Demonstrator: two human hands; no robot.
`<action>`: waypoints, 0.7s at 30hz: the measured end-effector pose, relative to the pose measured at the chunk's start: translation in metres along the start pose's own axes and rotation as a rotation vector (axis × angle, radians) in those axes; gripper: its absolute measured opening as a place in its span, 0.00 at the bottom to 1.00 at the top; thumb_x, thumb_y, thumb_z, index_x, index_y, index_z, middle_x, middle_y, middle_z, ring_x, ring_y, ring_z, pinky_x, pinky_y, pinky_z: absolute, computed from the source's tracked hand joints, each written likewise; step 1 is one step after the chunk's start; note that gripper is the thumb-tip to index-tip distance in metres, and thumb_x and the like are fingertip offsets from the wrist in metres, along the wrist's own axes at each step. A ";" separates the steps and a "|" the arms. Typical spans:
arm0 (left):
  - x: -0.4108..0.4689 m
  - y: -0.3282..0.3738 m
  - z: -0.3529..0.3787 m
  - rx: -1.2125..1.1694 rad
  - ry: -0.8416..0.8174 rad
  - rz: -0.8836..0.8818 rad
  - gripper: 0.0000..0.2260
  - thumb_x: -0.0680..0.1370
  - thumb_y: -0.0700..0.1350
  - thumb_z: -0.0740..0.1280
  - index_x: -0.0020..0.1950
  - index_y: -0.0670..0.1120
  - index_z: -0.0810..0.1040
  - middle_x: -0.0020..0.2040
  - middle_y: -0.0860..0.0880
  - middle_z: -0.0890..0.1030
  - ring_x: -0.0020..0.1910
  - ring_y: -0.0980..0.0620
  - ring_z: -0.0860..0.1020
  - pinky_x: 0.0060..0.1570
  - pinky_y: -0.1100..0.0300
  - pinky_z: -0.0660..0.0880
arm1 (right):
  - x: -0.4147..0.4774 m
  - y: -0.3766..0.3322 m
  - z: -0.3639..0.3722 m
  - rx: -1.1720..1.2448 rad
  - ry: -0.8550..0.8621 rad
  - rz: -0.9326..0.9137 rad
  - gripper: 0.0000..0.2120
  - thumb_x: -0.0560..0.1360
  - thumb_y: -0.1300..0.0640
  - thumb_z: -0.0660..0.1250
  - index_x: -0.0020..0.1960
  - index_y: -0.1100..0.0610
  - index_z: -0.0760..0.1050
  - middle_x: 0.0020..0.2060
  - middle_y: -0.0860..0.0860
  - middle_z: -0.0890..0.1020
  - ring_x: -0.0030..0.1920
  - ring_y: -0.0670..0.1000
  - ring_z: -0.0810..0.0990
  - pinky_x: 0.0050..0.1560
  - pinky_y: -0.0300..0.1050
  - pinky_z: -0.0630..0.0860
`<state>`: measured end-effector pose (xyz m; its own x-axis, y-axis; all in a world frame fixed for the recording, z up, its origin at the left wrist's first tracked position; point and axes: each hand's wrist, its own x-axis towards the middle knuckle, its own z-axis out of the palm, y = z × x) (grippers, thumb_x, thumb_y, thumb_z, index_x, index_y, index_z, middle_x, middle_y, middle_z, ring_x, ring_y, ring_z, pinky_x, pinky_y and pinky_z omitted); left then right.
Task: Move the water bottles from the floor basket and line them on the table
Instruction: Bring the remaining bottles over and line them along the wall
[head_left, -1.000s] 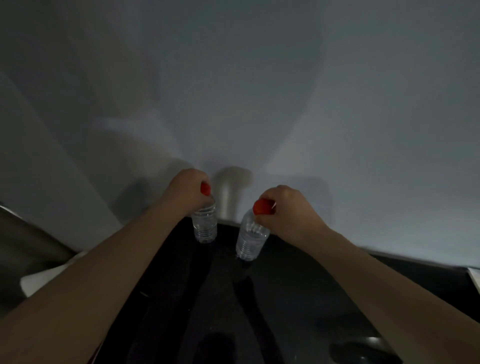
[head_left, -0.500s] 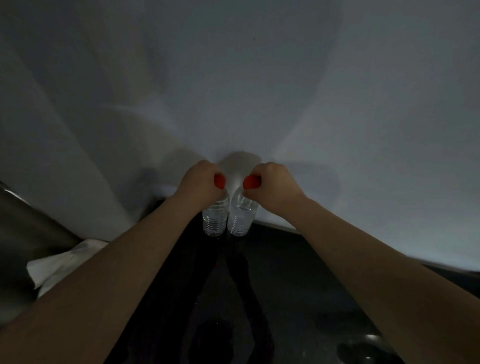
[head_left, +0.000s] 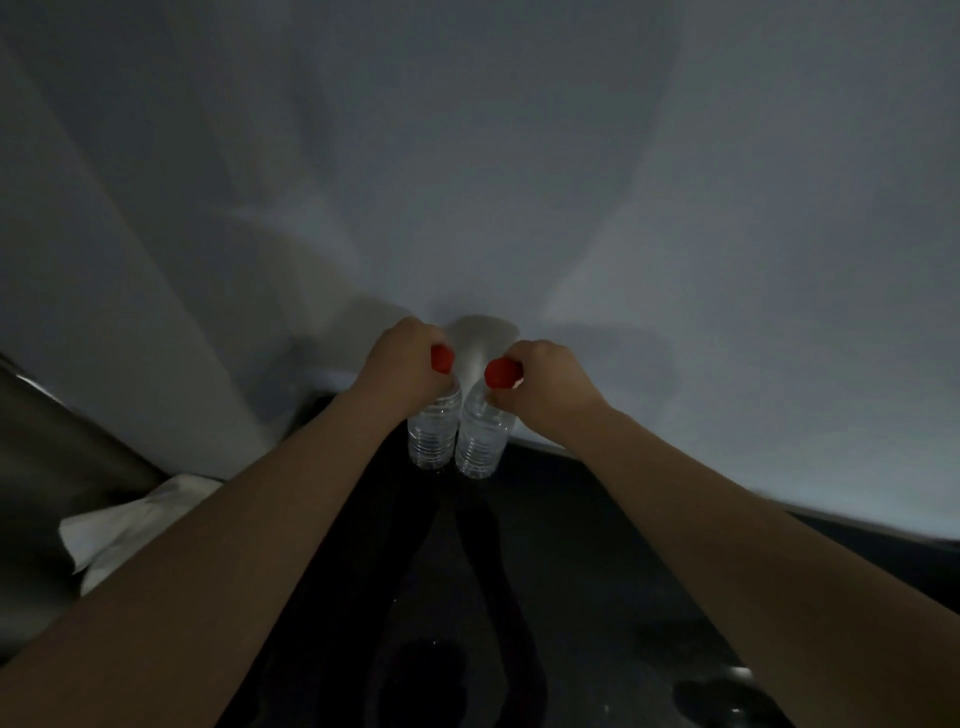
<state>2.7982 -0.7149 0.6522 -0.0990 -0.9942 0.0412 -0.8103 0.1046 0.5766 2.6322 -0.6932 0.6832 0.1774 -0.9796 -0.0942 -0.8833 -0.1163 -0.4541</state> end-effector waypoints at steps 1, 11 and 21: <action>0.000 0.000 0.000 0.007 -0.003 0.005 0.08 0.66 0.40 0.73 0.44 0.41 0.80 0.48 0.40 0.77 0.47 0.43 0.78 0.46 0.56 0.74 | -0.003 0.001 -0.002 0.009 -0.001 0.006 0.16 0.72 0.56 0.70 0.56 0.63 0.76 0.51 0.57 0.79 0.50 0.56 0.79 0.49 0.47 0.77; -0.009 0.012 -0.001 0.171 -0.008 0.056 0.10 0.69 0.42 0.71 0.46 0.38 0.76 0.47 0.39 0.75 0.46 0.41 0.76 0.47 0.52 0.74 | -0.078 0.039 -0.033 -0.047 -0.040 0.021 0.18 0.74 0.52 0.69 0.62 0.58 0.74 0.54 0.53 0.80 0.52 0.49 0.78 0.51 0.36 0.72; -0.013 0.018 -0.009 0.192 -0.017 0.049 0.12 0.69 0.39 0.70 0.52 0.38 0.79 0.50 0.38 0.78 0.51 0.39 0.76 0.49 0.54 0.71 | -0.119 0.051 -0.048 -0.061 -0.070 0.082 0.18 0.75 0.51 0.67 0.63 0.56 0.73 0.55 0.51 0.79 0.54 0.50 0.77 0.57 0.41 0.74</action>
<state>2.7898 -0.6999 0.6692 -0.1494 -0.9875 0.0508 -0.8996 0.1571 0.4076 2.5451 -0.5899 0.7139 0.1317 -0.9727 -0.1912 -0.9203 -0.0483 -0.3882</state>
